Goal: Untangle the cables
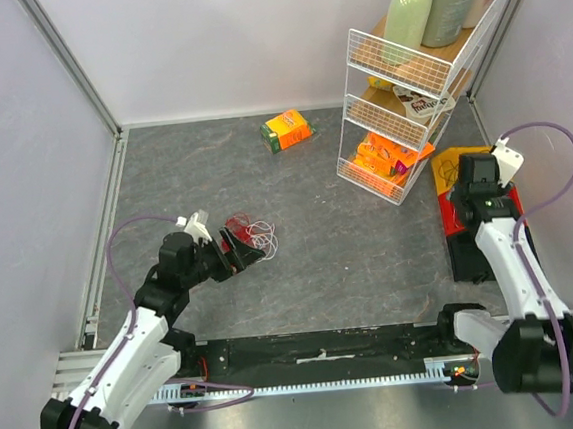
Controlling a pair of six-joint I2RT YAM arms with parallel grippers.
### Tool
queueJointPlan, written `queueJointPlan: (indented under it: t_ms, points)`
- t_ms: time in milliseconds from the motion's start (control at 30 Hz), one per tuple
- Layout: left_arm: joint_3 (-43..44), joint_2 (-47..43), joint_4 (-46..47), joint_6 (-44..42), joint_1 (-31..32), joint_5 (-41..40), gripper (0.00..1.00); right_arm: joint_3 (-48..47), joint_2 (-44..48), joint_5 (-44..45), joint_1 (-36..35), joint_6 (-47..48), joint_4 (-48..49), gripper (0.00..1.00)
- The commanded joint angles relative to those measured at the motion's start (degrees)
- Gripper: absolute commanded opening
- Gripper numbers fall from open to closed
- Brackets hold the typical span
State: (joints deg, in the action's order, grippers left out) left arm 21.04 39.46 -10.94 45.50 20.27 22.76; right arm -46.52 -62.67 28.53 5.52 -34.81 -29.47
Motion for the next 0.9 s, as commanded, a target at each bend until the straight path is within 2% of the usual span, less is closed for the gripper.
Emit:
queueJointPlan:
  t_ms: [0, 200, 333, 400, 500, 567, 667, 800, 867]
  points:
    - [2.43, 2.37, 1.10, -1.81, 0.03, -0.18, 0.92, 1.34, 6.94, -3.92, -5.15, 0.79, -1.89, 0.61]
    - [1.90, 3.87, 1.62, -0.50, 0.03, -0.79, 0.91, 4.94, 12.48, -5.94, -22.19, 0.27, -6.82, 0.61]
    - [2.51, 4.83, -0.74, -0.50, -0.06, -5.52, 0.91, 8.89, 16.18, -16.29, -35.02, -0.44, -0.34, 0.61]
    - [3.30, 5.79, -0.93, -0.93, 0.12, -6.67, 0.91, 11.53, 14.44, -22.44, -42.31, 0.87, 8.33, 0.61]
    - [4.88, 8.08, -1.10, -0.76, 0.03, -8.87, 0.90, 11.98, 6.29, -25.63, -52.42, 3.07, 18.28, 0.64]
    - [6.03, 10.27, -2.06, 0.03, 0.03, -11.24, 0.88, 10.15, -0.05, -30.79, -55.78, 3.87, 26.01, 0.67]
    - [7.43, 14.22, -3.56, 2.75, -0.14, -16.41, 0.86, 5.58, -10.59, -36.26, -55.88, 1.42, 34.03, 0.69]
    - [10.59, 22.91, -5.40, 4.43, -0.06, -22.31, 0.84, -4.52, -25.01, -40.47, -55.88, 0.80, 34.83, 0.65]
    - [13.40, 27.31, -7.07, 3.90, -0.06, -22.50, 0.84, -7.69, -30.20, -42.15, -55.88, 0.70, 35.71, 0.62]
